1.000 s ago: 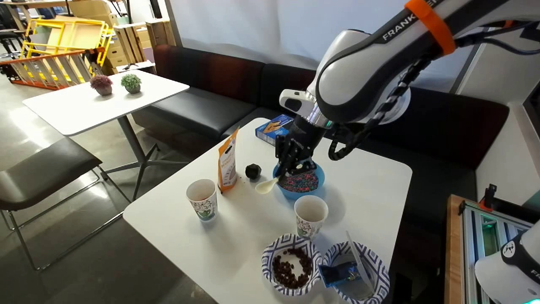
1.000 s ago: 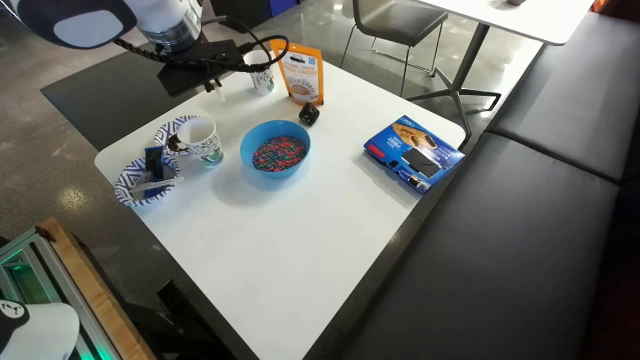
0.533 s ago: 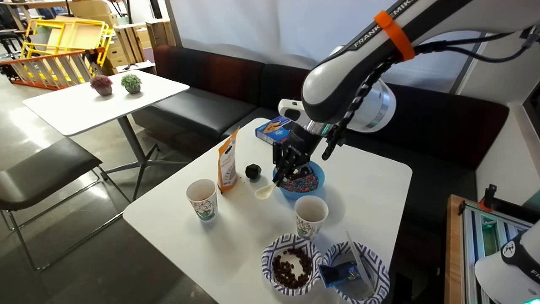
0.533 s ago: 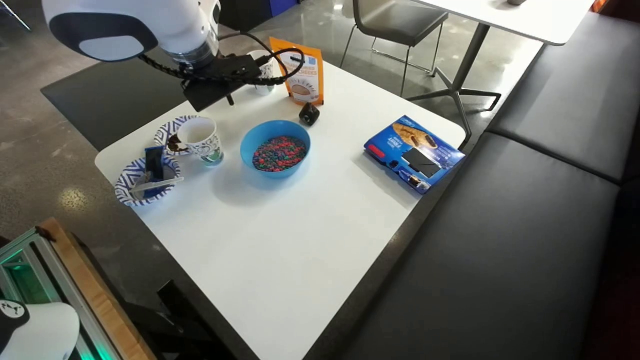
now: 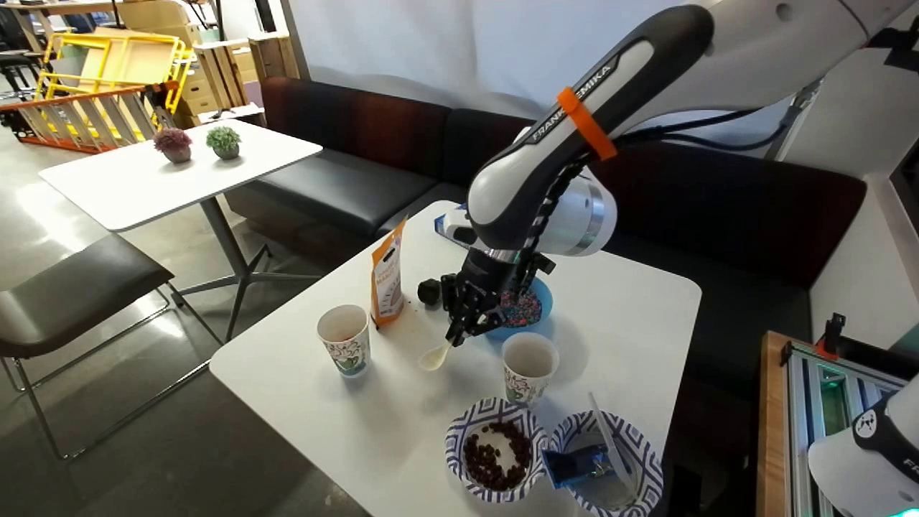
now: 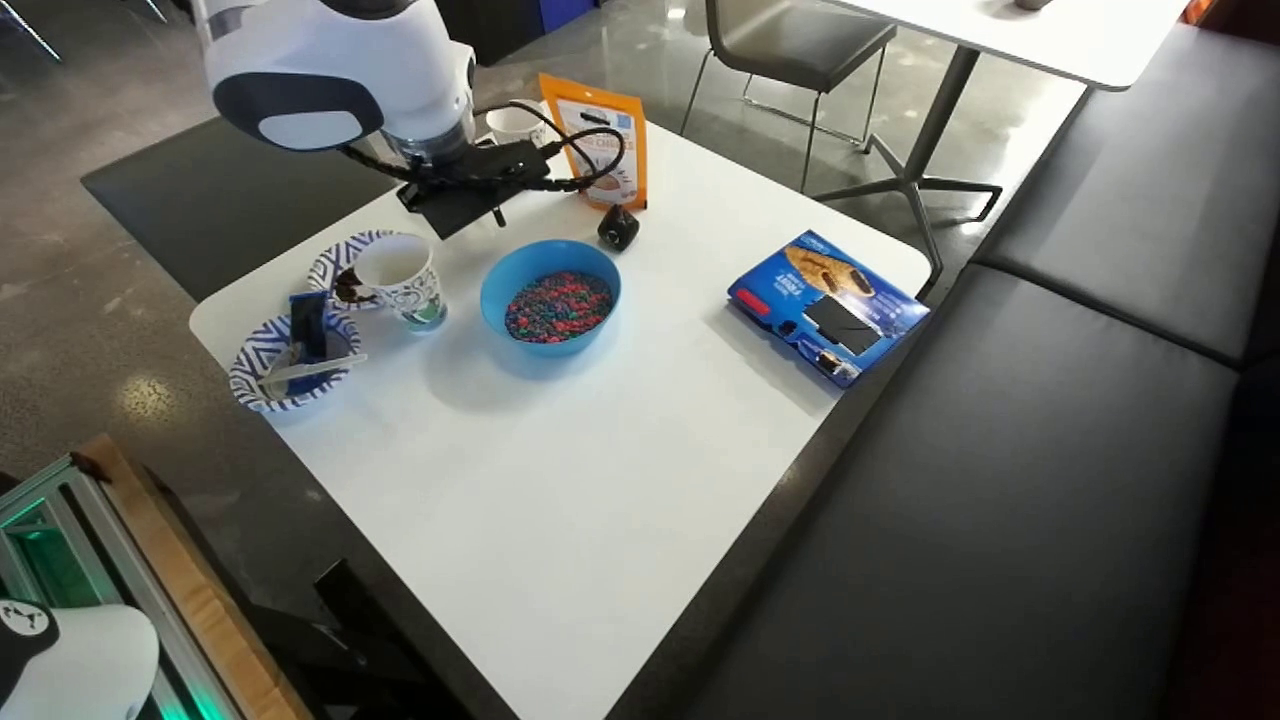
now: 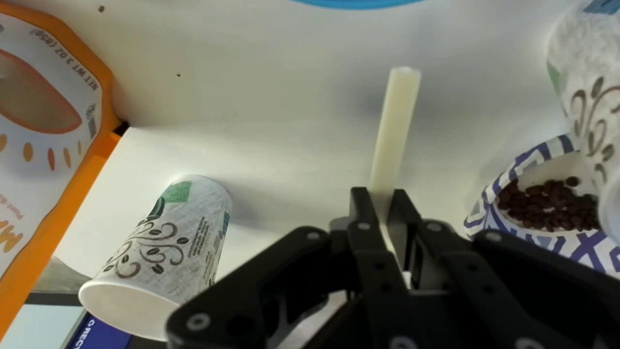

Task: Put the brown objects into the cup

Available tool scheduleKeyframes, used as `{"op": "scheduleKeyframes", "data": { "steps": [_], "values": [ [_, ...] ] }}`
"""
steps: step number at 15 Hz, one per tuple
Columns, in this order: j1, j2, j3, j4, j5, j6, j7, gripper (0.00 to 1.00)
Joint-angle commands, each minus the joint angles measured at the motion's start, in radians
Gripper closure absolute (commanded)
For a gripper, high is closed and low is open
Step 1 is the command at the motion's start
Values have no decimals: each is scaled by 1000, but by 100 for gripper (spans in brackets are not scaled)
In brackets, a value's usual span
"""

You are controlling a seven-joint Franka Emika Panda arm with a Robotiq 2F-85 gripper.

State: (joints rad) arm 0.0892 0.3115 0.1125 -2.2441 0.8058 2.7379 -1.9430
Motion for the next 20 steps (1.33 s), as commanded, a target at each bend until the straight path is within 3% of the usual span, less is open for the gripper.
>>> {"op": "scheduleKeyframes", "data": {
  "steps": [1, 13, 14, 16, 20],
  "values": [
    [-30, 104, 44, 86, -63, -9, 23, 97],
    [-91, 269, 110, 206, -451, -23, 264, 97],
    [-96, 273, 113, 211, -471, -20, 281, 61],
    [-112, 263, 127, 212, -499, -36, 306, 55],
    [-99, 167, 109, 157, -561, -107, 420, 25]
  ]
}}
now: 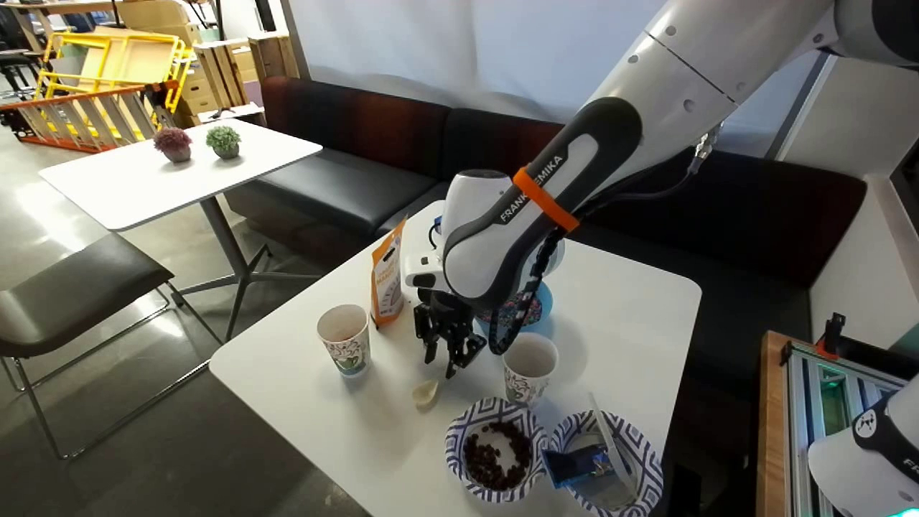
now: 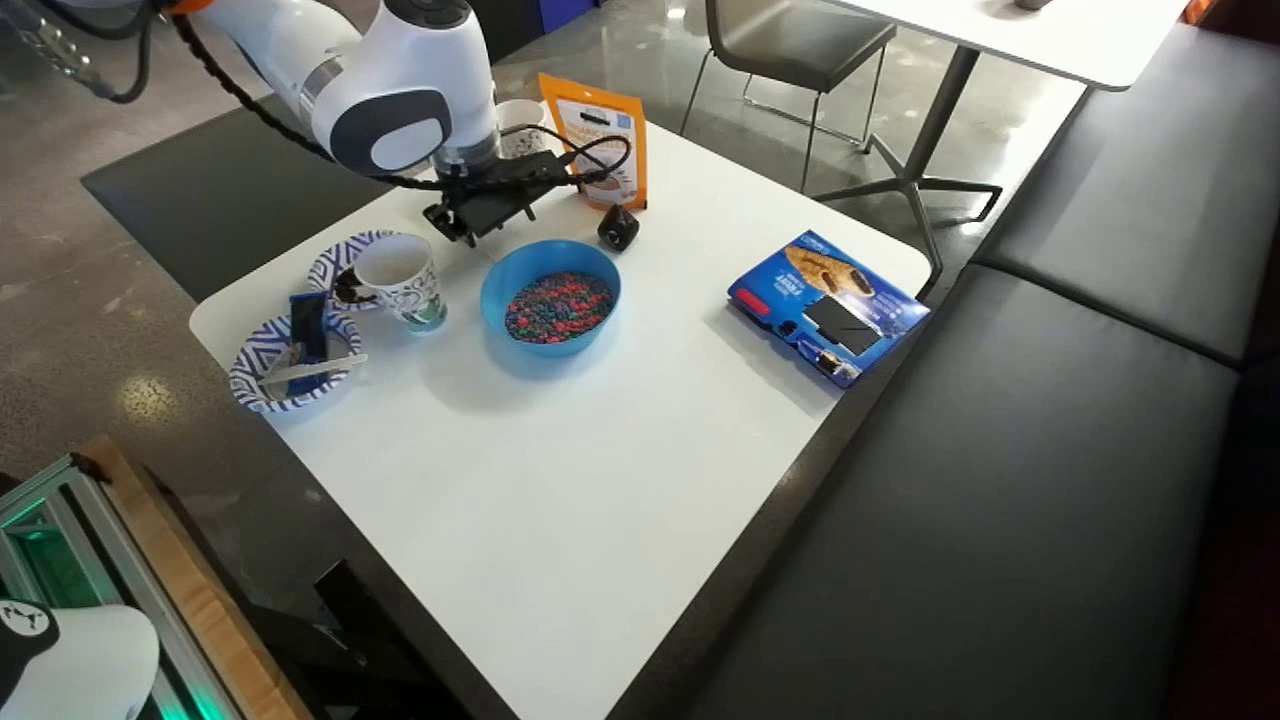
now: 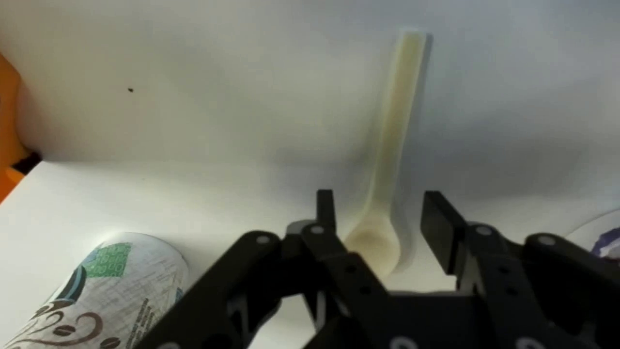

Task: Put the brown objects into the cup

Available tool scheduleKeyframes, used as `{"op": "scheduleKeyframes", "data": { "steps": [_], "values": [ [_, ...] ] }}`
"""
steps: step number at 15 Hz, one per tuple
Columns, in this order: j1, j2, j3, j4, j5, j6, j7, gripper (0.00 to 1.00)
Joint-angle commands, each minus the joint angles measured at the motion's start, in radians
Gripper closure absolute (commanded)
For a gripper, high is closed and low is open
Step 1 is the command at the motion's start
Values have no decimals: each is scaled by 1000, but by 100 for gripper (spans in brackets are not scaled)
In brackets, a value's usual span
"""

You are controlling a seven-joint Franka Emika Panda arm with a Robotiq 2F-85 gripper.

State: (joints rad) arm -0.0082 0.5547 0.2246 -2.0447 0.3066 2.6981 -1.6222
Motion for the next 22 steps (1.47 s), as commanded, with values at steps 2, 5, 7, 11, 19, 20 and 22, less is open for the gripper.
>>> {"op": "scheduleKeyframes", "data": {
  "steps": [2, 5, 7, 11, 19, 20, 22],
  "values": [
    [-3, -166, 3, -94, -64, -95, 161, 9],
    [19, -334, -11, -181, -78, -128, 279, 0],
    [43, -447, -33, -236, -109, -189, 417, 0],
    [85, -676, -58, -341, -237, -423, 699, 0],
    [172, -866, -80, -416, -225, -683, 1014, 0],
    [177, -890, -82, -438, -226, -686, 1035, 0],
    [179, -908, -85, -459, -227, -686, 1047, 0]
  ]
}}
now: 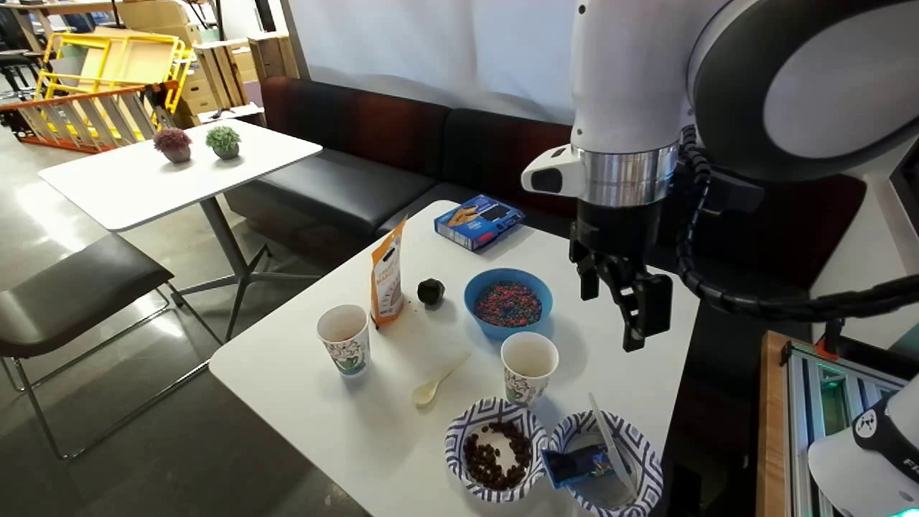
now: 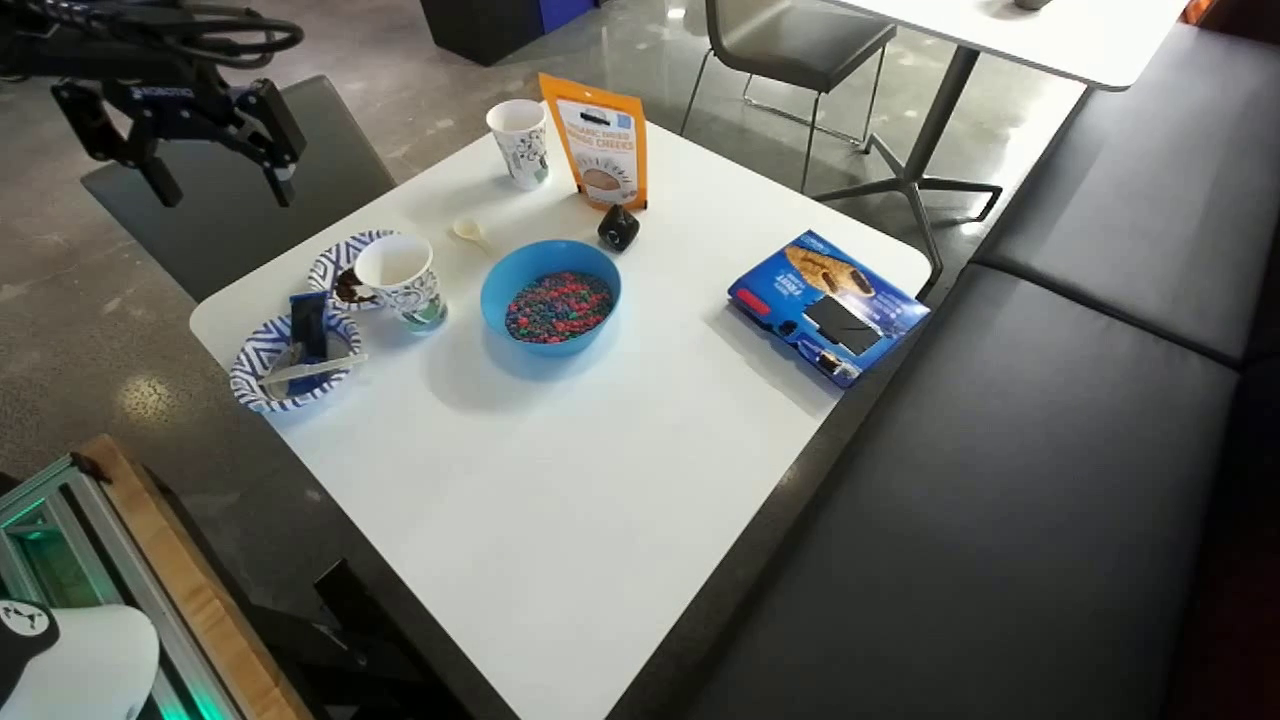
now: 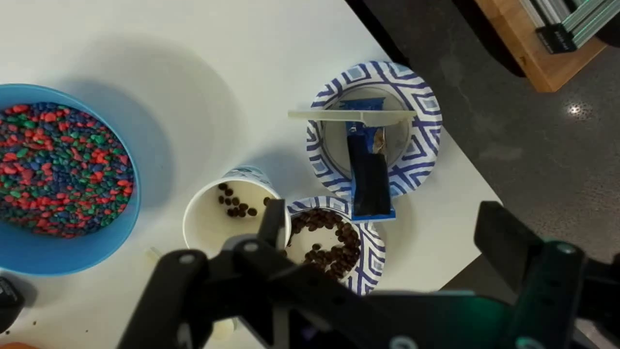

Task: Put the brown objects into the cup

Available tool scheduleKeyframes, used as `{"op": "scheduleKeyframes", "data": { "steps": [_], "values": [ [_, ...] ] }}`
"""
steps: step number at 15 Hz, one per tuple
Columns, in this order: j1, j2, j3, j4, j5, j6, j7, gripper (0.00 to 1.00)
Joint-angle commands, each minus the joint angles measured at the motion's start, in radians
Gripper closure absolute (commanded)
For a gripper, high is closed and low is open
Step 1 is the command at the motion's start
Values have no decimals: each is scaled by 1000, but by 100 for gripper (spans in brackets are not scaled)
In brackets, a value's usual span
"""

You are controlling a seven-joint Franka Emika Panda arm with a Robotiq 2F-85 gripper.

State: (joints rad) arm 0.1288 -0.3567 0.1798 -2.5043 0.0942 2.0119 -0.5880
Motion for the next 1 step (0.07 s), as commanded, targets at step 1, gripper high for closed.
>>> {"op": "scheduleKeyframes", "data": {
  "steps": [1],
  "values": [
    [42, 2, -41, -1, -15, 0, 14, 0]
  ]
}}
